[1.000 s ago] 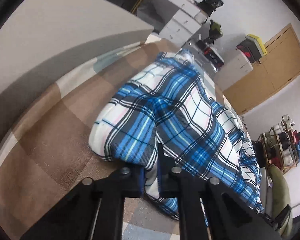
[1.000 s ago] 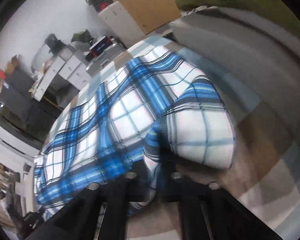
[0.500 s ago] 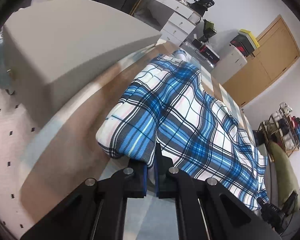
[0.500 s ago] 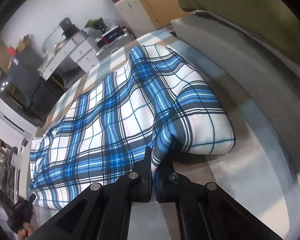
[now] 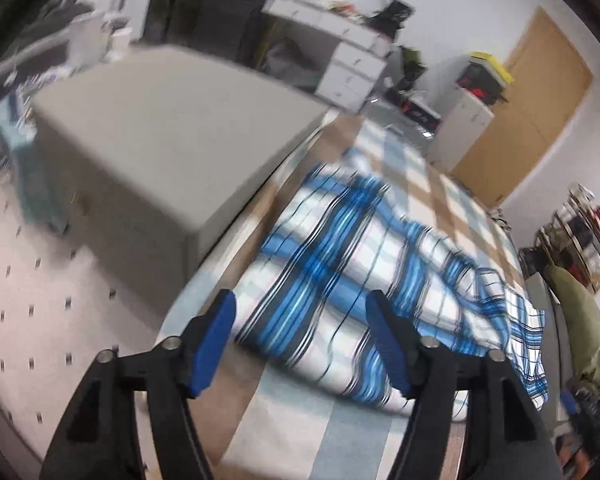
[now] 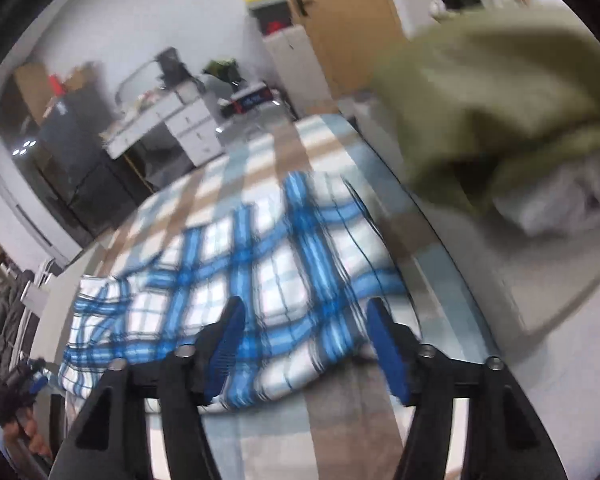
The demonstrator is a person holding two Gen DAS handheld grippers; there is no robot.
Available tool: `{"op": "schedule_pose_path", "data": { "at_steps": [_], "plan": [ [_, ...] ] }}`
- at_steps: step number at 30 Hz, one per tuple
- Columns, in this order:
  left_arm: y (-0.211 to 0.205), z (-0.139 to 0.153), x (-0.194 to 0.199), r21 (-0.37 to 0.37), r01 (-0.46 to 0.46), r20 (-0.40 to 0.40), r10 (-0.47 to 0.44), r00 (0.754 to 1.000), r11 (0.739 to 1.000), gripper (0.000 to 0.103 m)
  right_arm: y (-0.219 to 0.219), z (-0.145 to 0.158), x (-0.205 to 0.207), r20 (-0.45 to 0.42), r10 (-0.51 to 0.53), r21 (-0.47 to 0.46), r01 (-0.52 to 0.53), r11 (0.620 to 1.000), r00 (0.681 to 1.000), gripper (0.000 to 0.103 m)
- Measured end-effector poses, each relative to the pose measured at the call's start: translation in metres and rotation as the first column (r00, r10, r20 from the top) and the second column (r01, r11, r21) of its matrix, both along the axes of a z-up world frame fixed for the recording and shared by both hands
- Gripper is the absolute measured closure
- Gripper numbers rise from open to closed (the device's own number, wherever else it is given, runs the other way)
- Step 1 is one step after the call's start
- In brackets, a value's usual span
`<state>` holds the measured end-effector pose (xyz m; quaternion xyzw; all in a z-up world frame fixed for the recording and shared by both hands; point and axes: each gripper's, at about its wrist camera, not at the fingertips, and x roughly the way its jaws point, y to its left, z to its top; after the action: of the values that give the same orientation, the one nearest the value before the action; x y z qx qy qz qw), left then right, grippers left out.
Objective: Fold large clothes
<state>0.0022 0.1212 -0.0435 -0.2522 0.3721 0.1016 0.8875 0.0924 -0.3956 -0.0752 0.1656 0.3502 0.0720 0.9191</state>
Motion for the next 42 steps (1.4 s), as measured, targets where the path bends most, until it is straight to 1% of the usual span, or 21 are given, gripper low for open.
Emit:
{"op": "schedule_pose_path", "data": {
  "at_steps": [2,5,8,10,11,13,15,17,20,23,25,27,29,30,31,32,33,35,39,41,42],
  "plan": [
    [-0.003,0.001,0.031,0.037,0.051,-0.002,-0.051,0.999,0.998,0.035,0.012,0.003,0.010,0.012,0.026,-0.018,-0.026,1.000,1.000,0.036],
    [-0.005,-0.006,0.083,0.041,0.105,-0.015,-0.105,0.994,0.994,0.035,0.031,0.001,0.032,0.011,0.066,-0.022,-0.066,0.998,0.998,0.036],
    [-0.007,-0.016,0.128,0.084,0.112,-0.055,-0.107,0.993,0.990,0.035,0.045,-0.006,0.041,0.009,0.100,-0.004,-0.100,0.995,0.995,0.036],
    [-0.012,-0.029,0.162,0.111,0.133,-0.126,-0.119,0.985,0.985,0.037,0.050,-0.010,0.044,0.002,0.110,0.002,-0.110,0.994,0.994,0.036],
    [-0.014,-0.035,0.173,0.099,0.155,-0.142,-0.140,0.980,0.983,0.042,0.051,-0.012,0.045,-0.002,0.107,0.004,-0.107,0.994,0.994,0.036],
    [-0.018,-0.043,0.183,0.052,0.192,-0.136,-0.184,0.973,0.980,0.101,0.048,-0.015,0.043,-0.010,0.096,0.002,-0.096,0.995,0.995,0.036],
    [-0.022,-0.037,0.180,0.092,0.197,-0.089,-0.189,0.978,0.976,0.103,0.043,-0.016,0.045,-0.017,0.076,0.001,-0.076,0.997,0.997,0.036],
    [-0.024,-0.020,0.171,0.134,0.185,-0.009,-0.185,0.983,0.974,0.103,0.038,-0.017,0.047,-0.020,0.061,0.002,-0.061,0.998,0.998,0.036],
    [-0.021,0.005,0.166,0.152,0.150,0.088,-0.164,0.983,0.977,0.103,0.034,-0.017,0.052,-0.021,0.049,-0.004,-0.049,0.999,0.999,0.036],
    [-0.012,0.014,0.177,0.173,0.111,0.116,-0.132,0.984,0.979,0.103,0.033,-0.017,0.057,-0.025,0.048,-0.006,-0.048,0.999,0.999,0.036],
    [-0.006,0.003,0.193,0.183,0.093,0.078,-0.109,0.991,0.979,0.103,0.033,-0.019,0.060,-0.037,0.038,-0.012,-0.039,0.999,0.999,0.036],
    [-0.004,-0.018,0.209,0.190,0.112,-0.019,-0.110,0.994,0.975,0.103,0.031,-0.020,0.063,-0.046,0.025,-0.032,-0.026,0.999,0.999,0.036],
    [-0.004,-0.040,0.218,0.182,0.130,-0.130,-0.107,0.986,0.975,0.101,0.029,-0.022,0.068,-0.066,0.005,-0.069,-0.010,0.998,0.998,0.036],
    [-0.003,-0.044,0.217,0.175,0.126,-0.158,-0.099,0.982,0.976,0.089,0.028,-0.022,0.072,-0.072,0.000,-0.080,-0.006,0.997,0.997,0.036],
    [-0.002,-0.045,0.212,0.166,0.118,-0.153,-0.093,0.984,0.979,0.071,0.026,-0.022,0.077,-0.080,-0.007,-0.090,0.000,0.996,0.997,0.036],
    [0.000,-0.045,0.205,0.156,0.111,-0.135,-0.090,0.987,0.982,0.062,0.024,-0.023,0.085,-0.098,-0.018,-0.099,0.008,0.995,0.995,0.036],
    [0.001,-0.043,0.199,0.147,0.102,-0.116,-0.086,0.990,0.984,0.048,0.023,-0.025,0.092,-0.115,-0.028,-0.103,0.016,0.995,0.993,0.036],
    [0.003,-0.038,0.188,0.146,0.097,-0.086,-0.085,0.993,0.984,0.044,0.021,-0.029,0.108,-0.140,-0.041,-0.105,0.026,0.994,0.989,0.036],
    [0.007,-0.039,0.179,0.155,0.093,-0.108,-0.077,0.991,0.983,0.044,0.025,-0.040,0.142,-0.161,-0.052,-0.137,0.030,0.990,0.985,0.038],
    [0.010,-0.043,0.175,0.146,0.091,-0.115,-0.074,0.991,0.985,0.044,0.026,-0.043,0.150,-0.163,-0.051,-0.121,0.031,0.992,0.985,0.060],
    [0.011,-0.044,0.172,0.145,0.086,-0.119,-0.069,0.991,0.986,0.044,0.027,-0.042,0.151,-0.154,-0.041,-0.123,0.022,0.992,0.987,0.095]
  ]
}}
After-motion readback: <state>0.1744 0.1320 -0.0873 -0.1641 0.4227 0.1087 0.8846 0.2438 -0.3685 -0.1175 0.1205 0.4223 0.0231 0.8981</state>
